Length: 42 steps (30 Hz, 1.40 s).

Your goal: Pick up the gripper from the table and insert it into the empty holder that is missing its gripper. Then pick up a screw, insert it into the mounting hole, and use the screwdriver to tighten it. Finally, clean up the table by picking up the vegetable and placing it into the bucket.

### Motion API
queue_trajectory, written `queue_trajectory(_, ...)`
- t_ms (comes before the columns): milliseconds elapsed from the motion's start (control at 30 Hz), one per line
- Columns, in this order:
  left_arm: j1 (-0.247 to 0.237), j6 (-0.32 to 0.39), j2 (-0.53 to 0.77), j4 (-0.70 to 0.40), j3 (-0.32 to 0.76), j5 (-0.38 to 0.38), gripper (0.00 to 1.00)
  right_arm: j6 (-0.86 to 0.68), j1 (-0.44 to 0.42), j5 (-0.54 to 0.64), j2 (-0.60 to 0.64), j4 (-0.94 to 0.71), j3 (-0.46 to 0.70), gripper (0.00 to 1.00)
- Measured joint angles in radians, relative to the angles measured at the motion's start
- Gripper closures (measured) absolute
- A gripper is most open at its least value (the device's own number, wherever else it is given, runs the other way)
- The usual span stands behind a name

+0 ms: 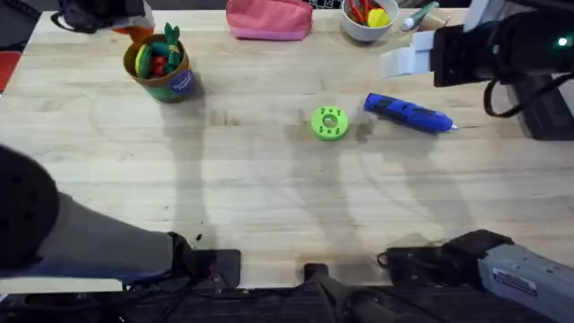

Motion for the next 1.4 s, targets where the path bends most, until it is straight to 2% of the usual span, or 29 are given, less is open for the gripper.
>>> queue_trajectory(133,0.029,0.003,0.066,0.012,0.0,-0.001,0.975,0.0,0.0,0.0,0.0,0.0,0.0,0.009)
queue_trajectory(300,0.03,0.01,0.128,0.03,-0.001,0.0,0.952,0.0,0.0,0.0,0.0,0.0,0.0,0.008)
queue_trajectory(467,0.029,0.012,0.13,0.035,-0.001,0.0,0.188,0.0,0.0,0.0,0.0,0.0,0.0,0.009)
queue_trajectory(500,0.029,0.009,0.13,0.033,-0.001,0.0,0.058,0.0,0.0,0.0,0.0,0.0,0.0,0.009)
queue_trajectory(533,0.029,0.011,0.13,0.032,-0.001,0.0,0.028,0.0,0.0,0.0,0.0,0.0,0.0,0.009)
queue_trajectory(800,0.029,0.01,0.119,-0.002,-0.001,0.001,0.016,0.0,0.0,0.0,0.0,0.0,0.0,0.009)
queue_trajectory(1033,0.002,0.01,-0.02,-0.105,-0.002,0.0,0.016,-0.001,0.0,0.0,0.0,-0.018,0.0,0.008)
queue_trajectory(1167,-0.067,0.009,-0.128,-0.142,-0.018,0.001,0.016,-0.001,0.0,0.0,0.0,-0.025,0.0,0.009)
queue_trajectory(1300,-0.172,0.002,-0.222,-0.154,-0.11,0.023,0.016,0.0,0.0,0.0,0.0,-0.029,0.0,0.01)
queue_trajectory(1367,-0.231,-0.012,-0.257,-0.153,-0.184,0.033,0.016,0.0,0.0,0.0,0.0,-0.034,0.0,0.011)
queue_trajectory(1400,-0.308,-0.033,-0.29,-0.135,-0.282,0.047,0.016,0.0,0.0,0.0,0.0,-0.057,0.0,0.009)
